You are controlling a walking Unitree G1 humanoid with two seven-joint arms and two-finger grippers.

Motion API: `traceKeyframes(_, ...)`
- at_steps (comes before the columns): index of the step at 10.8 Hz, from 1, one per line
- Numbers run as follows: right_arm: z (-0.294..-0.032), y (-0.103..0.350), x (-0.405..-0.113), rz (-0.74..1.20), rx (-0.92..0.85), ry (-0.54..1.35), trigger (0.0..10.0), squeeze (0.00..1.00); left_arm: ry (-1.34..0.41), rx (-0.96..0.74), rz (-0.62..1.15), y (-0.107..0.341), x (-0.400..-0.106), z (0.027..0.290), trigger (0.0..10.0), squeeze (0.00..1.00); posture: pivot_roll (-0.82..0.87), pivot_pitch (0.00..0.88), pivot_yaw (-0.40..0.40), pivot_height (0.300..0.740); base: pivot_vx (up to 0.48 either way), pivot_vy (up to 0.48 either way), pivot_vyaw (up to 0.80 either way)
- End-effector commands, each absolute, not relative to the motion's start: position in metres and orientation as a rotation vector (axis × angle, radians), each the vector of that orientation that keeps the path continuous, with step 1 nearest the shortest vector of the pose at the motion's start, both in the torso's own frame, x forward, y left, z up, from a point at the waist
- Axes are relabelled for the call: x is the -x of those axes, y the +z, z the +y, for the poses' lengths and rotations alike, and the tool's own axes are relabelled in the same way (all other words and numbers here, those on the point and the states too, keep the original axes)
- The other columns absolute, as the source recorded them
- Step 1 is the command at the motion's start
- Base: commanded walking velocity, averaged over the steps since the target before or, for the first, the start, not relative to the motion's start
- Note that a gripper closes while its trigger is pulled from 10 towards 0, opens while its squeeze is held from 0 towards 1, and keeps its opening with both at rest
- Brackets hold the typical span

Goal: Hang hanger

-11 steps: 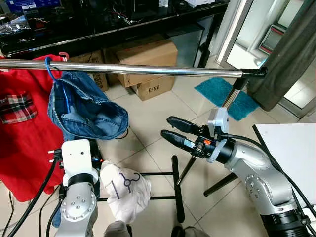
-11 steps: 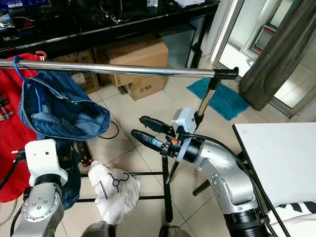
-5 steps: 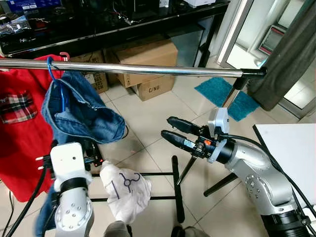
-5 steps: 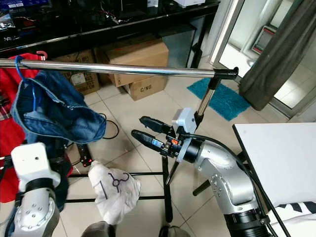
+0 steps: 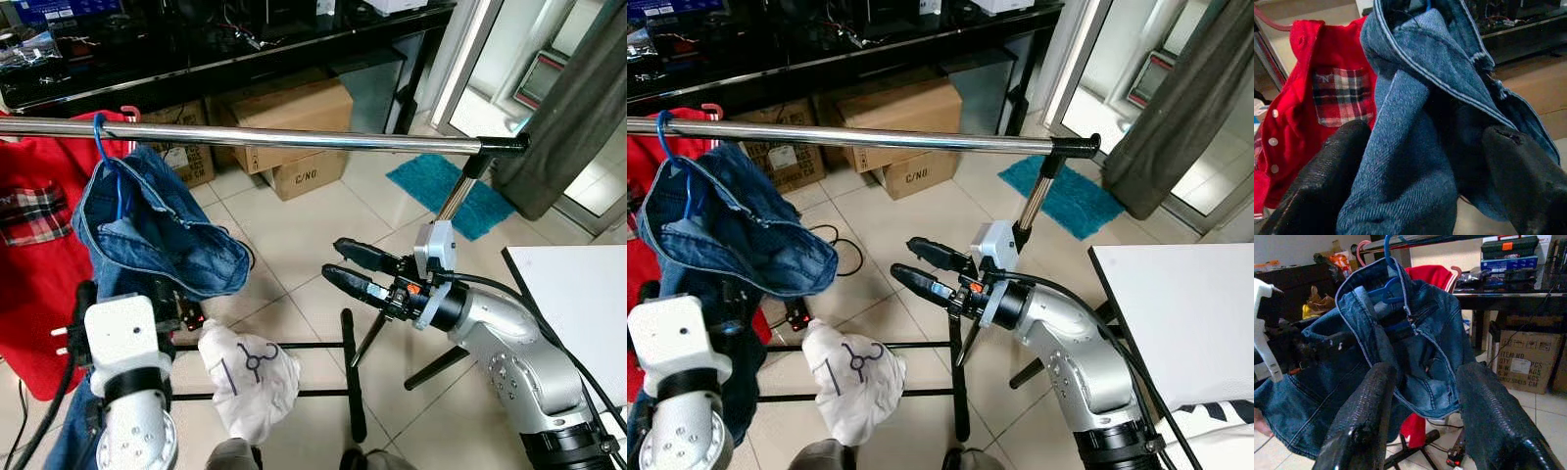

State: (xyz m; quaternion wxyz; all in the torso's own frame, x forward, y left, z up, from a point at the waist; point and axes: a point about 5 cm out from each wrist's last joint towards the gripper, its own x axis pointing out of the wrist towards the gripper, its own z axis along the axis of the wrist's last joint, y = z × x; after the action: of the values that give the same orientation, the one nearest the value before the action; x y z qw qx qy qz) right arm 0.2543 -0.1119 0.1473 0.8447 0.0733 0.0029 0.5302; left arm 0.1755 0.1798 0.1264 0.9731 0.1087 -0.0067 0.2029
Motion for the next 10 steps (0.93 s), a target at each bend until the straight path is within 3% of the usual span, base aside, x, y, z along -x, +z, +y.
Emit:
traceKeyframes(1, -0.114, 0.148, -0.253, 0.003, -0.139, 1.123, 10.0, 0.0, 0.398, -0.221, 0.0, 0.125, -0.172, 0.178, 10.0, 1.0, 0.17, 0.066, -0.024, 0.74, 0.0, 0.0, 0.0)
traceKeyframes(6, -0.114, 0.146, -0.251, 0.012, -0.139, 1.121, 10.0, 0.0, 0.347, -0.199, 0.055, 0.114, -0.161, 0.172, 10.0, 1.0, 0.17, 0.076, -0.022, 0.74, 0.0, 0.0, 0.0)
traceKeyframes(7, -0.114, 0.143, -0.251, 0.018, -0.142, 1.117, 10.0, 0.0, 0.256, -0.183, 0.104, 0.097, -0.155, 0.164, 10.0, 0.0, 0.17, 0.077, -0.02, 0.74, 0.0, 0.0, 0.0)
traceKeyframes(10, -0.135, 0.105, -0.26, 0.11, -0.157, 0.944, 10.0, 0.0, 0.242, -0.148, 0.173, 0.065, -0.142, 0.167, 10.0, 0.0, 0.17, 0.069, -0.025, 0.74, 0.0, 0.0, 0.0)
